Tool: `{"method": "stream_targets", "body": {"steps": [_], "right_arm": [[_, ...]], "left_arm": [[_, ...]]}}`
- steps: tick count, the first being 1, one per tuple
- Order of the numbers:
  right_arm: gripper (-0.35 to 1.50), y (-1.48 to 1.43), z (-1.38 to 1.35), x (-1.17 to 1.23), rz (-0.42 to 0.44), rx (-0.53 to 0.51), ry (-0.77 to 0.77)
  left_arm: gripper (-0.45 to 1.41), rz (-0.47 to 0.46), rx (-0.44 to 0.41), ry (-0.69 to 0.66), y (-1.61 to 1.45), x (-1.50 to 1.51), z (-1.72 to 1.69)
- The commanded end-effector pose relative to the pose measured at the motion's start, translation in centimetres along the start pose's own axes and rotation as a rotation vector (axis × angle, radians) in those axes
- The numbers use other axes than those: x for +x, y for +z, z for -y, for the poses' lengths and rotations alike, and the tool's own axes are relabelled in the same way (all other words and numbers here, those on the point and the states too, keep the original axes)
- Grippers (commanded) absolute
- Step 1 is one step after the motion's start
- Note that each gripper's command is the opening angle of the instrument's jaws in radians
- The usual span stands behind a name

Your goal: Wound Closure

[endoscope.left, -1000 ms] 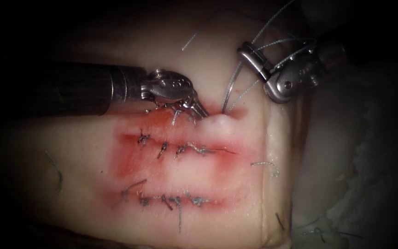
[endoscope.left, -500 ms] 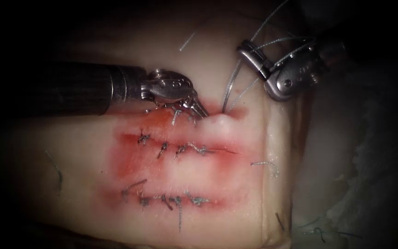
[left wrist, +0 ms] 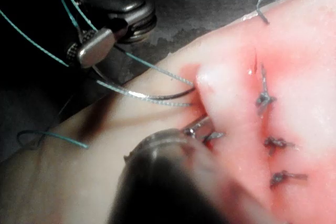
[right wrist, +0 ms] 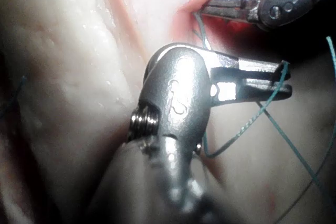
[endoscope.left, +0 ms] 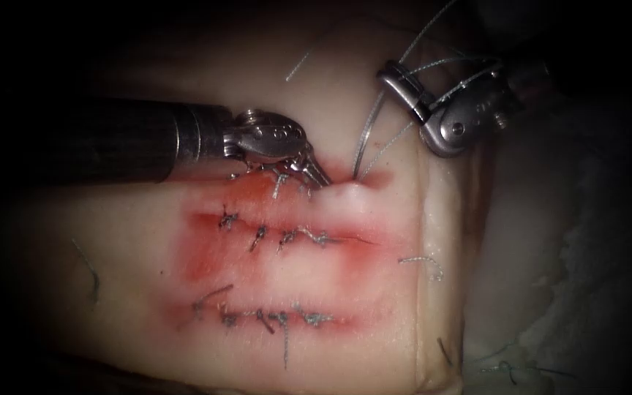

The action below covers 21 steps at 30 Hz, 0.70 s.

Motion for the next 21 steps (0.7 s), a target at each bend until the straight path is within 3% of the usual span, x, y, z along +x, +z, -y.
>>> {"method": "stream_targets", "body": {"steps": [1,9,21], "right_arm": [[-0.35,0.06,-0.06,0.05,0.003,0.000,0.002],[-0.35,0.00,-0.19,0.07,-0.015,0.022,-0.002],[-0.35,-0.04,-0.20,0.14,-0.013,0.013,-0.006]], "left_arm": [[-0.45,0.001,-0.002,0.003,0.01,-0.04,-0.09],[-0.45,0.003,-0.002,-0.003,-0.01,-0.07,-0.08],[-0.45,0.003,-0.001,-0.009,-0.01,-0.06,-0.08]]}}
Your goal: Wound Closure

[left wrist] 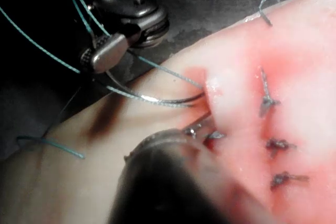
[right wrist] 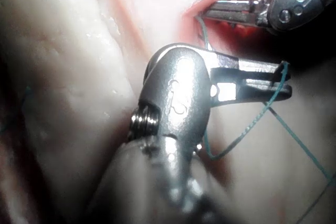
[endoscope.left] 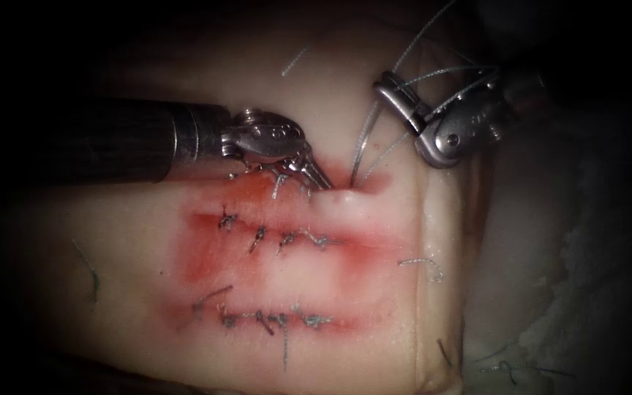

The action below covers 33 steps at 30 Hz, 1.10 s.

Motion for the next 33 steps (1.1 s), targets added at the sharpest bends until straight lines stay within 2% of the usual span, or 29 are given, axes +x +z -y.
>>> {"method": "stream_targets", "body": {"steps": [1,23,26,33], "right_arm": [[-0.35,0.05,-0.06,0.05,-0.003,0.013,0.003],[-0.35,0.09,-0.12,-0.03,-0.031,0.104,0.081],[-0.35,0.07,-0.14,-0.02,-0.061,0.164,0.087],[-0.35,0.05,-0.18,-0.01,-0.086,0.174,0.095]], "left_arm": [[-0.45,0.000,-0.002,0.003,0.02,-0.04,-0.09],[-0.45,0.000,-0.002,0.003,0.03,-0.05,-0.08],[-0.45,0.000,-0.002,0.003,0.03,-0.05,-0.07],[-0.45,0.000,-0.002,0.003,0.03,-0.05,-0.07]]}}
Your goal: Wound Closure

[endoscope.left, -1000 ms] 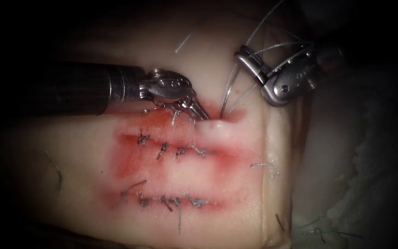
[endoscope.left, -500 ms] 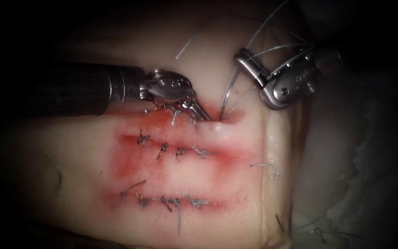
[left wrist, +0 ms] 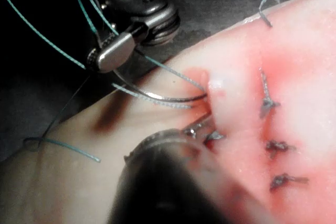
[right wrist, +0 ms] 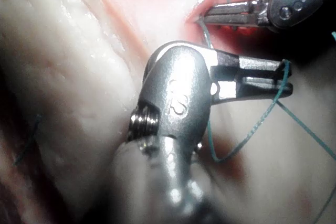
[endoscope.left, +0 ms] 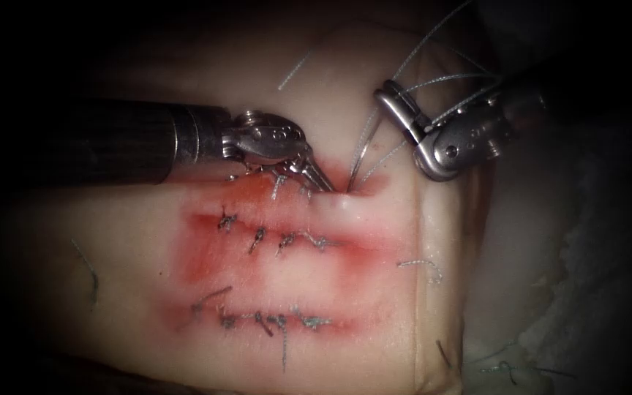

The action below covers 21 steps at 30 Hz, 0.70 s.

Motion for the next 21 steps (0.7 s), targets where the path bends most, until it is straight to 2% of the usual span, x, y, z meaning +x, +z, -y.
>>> {"method": "stream_targets", "body": {"steps": [1,17,21], "right_arm": [[-0.35,0.02,-0.07,0.06,-0.008,-0.003,0.003],[-0.35,-0.02,-0.14,0.10,-0.050,-0.009,0.018],[-0.35,-0.03,-0.17,0.12,-0.085,-0.014,0.033]], "left_arm": [[-0.45,0.001,-0.002,0.003,0.01,-0.05,-0.09],[-0.45,0.001,-0.001,0.003,0.01,-0.05,-0.08],[-0.45,0.001,0.000,0.004,0.00,-0.05,-0.08]]}}
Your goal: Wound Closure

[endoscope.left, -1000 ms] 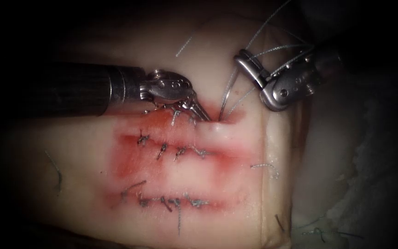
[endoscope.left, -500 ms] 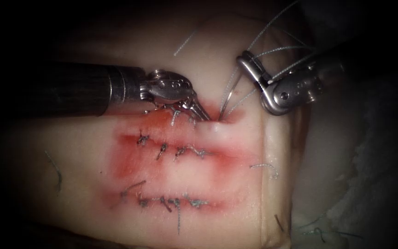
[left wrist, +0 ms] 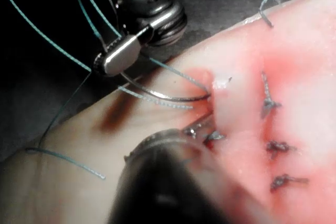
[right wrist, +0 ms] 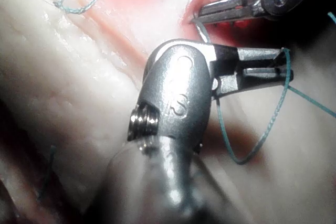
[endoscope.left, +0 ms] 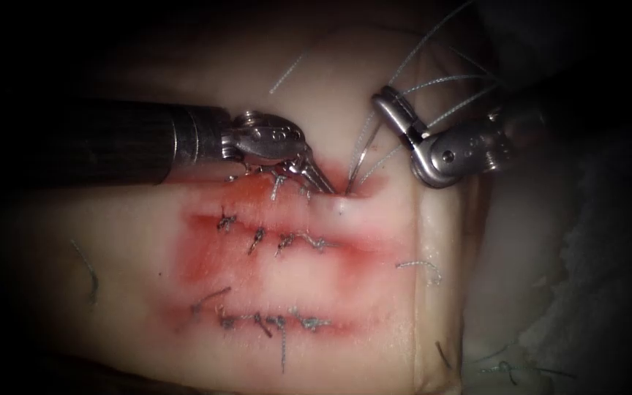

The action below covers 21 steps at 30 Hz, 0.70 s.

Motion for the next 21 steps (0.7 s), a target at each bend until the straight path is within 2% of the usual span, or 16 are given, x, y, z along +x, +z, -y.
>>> {"method": "stream_targets", "body": {"steps": [1,5,7,8,12,16,17,19,20,21], "right_arm": [[-0.35,0.01,-0.08,0.07,-0.027,-0.012,0.016],[-0.35,-0.03,-0.14,0.11,-0.147,-0.053,0.115],[-0.35,-0.06,-0.18,0.11,-0.205,-0.080,0.206],[-0.35,-0.09,-0.20,0.09,-0.236,-0.110,0.316],[-0.35,-0.13,-0.27,0.01,-0.224,-0.109,0.519],[-0.35,-0.15,-0.30,-0.05,-0.193,-0.103,0.596],[-0.35,-0.14,-0.30,-0.07,-0.189,-0.098,0.604],[-0.35,-0.14,-0.29,-0.09,-0.180,-0.086,0.622],[-0.35,-0.14,-0.27,-0.12,-0.179,-0.070,0.628],[-0.35,-0.14,-0.25,-0.14,-0.184,-0.061,0.624]], "left_arm": [[-0.45,0.001,-0.001,0.003,0.01,-0.05,-0.08],[-0.45,0.004,0.002,0.003,-0.03,-0.08,-0.07],[-0.45,0.013,0.006,0.003,-0.03,-0.09,-0.07],[-0.45,0.032,0.011,0.003,-0.05,-0.11,-0.06],[-0.45,0.078,0.005,-0.002,-0.14,-0.23,-0.06],[-0.45,0.130,-0.012,-0.016,-0.24,-0.37,-0.06],[-0.38,0.143,-0.013,-0.018,-0.26,-0.40,-0.06],[-0.01,0.177,-0.024,-0.024,-0.32,-0.49,-0.07],[0.27,0.211,-0.025,-0.026,-0.38,-0.58,-0.08],[0.39,0.223,-0.021,-0.023,-0.40,-0.63,-0.08]]}}
